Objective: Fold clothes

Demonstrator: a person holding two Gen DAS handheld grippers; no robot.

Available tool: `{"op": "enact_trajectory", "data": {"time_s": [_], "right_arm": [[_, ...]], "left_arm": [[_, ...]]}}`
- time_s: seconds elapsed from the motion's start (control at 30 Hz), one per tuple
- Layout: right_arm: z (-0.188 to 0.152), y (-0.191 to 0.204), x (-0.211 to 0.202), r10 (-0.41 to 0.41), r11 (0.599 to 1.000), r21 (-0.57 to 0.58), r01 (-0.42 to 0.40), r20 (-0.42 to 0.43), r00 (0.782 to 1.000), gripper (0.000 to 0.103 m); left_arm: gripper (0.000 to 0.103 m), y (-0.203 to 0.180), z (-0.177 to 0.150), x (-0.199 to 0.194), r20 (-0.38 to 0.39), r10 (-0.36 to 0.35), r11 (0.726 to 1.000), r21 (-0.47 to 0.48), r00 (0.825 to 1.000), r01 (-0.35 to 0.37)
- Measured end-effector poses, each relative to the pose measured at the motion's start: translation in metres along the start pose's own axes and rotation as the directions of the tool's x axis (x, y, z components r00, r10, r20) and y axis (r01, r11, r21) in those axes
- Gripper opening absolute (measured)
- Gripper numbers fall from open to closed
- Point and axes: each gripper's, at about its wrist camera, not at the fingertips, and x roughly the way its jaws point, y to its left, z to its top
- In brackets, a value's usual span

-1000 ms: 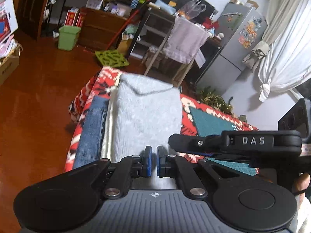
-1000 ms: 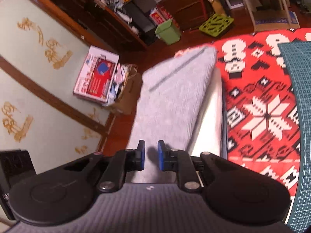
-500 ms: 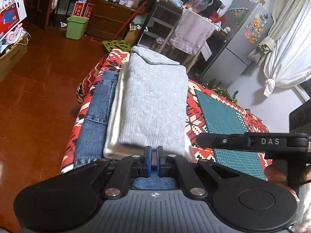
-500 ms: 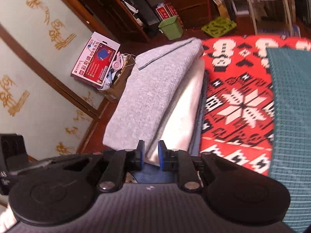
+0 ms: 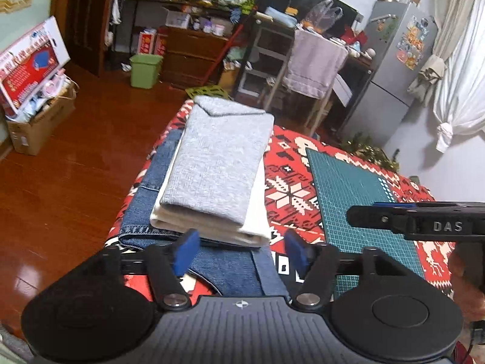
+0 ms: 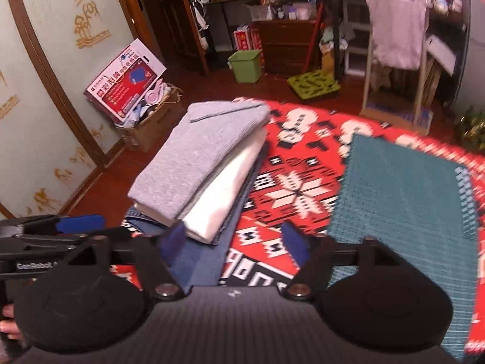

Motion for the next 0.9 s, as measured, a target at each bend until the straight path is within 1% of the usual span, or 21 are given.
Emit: {"op": "enact_trajectory", "data": {"time_s": [0.03,0.1,0.13,0.37,0.43,0.6,0.7,0.77,0.8,0.9], "right_arm": [[-0.001,0.0,-0.007,-0.012,1.0,-0.012,0.012,0.011,1.0,0.092],[-0.002,0.002,-0.021,-0.034,0.999,-0.038,0.035,0.026,0.999,0.098],[-0.003,0.003,-0.027,-0.043,0.998,-0.049,0.044,0.028,0.999,0.102],[-0.012,0.005,-0.053,-0.071,0.994,-0.079,0.071,-0.008,0.997,0.103],[-0.016,0.005,-0.059,-0.084,0.993,-0.08,0.083,-0.008,0.996,0.103],[-0.025,0.004,-0.067,-0.118,0.992,-0.054,0.116,-0.027,0.993,0.103],[-0.03,0.004,-0.071,-0.134,0.99,-0.04,0.133,-0.025,0.991,0.103],[-0.034,0.004,-0.072,-0.14,0.99,-0.03,0.139,-0.04,0.989,0.103],[-0.036,0.005,-0.072,-0.144,0.989,-0.026,0.143,-0.051,0.988,0.103],[-0.041,0.005,-0.073,-0.164,0.986,-0.02,0.163,-0.065,0.984,0.103]], "left_arm": [[0.072,-0.005,-0.001,-0.004,0.001,0.012,1.0,-0.001,1.0,-0.012],[0.077,-0.013,-0.003,-0.009,-0.004,0.037,0.999,-0.002,0.999,-0.037],[0.078,-0.017,-0.004,-0.012,-0.007,0.051,0.999,-0.001,0.999,-0.051],[0.081,-0.039,-0.02,-0.031,-0.025,0.157,0.988,-0.009,0.987,-0.157],[0.086,-0.043,-0.025,-0.037,-0.027,0.2,0.979,-0.022,0.979,-0.201],[0.087,-0.052,-0.034,-0.052,-0.008,0.292,0.956,-0.023,0.956,-0.292],[0.087,-0.056,-0.036,-0.056,-0.017,0.294,0.955,-0.02,0.956,-0.295],[0.087,-0.059,-0.039,-0.059,-0.008,0.303,0.953,-0.019,0.953,-0.303],[0.087,-0.062,-0.04,-0.06,0.004,0.33,0.944,-0.015,0.944,-0.33],[0.087,-0.071,-0.044,-0.064,0.023,0.356,0.934,-0.001,0.934,-0.356]]}}
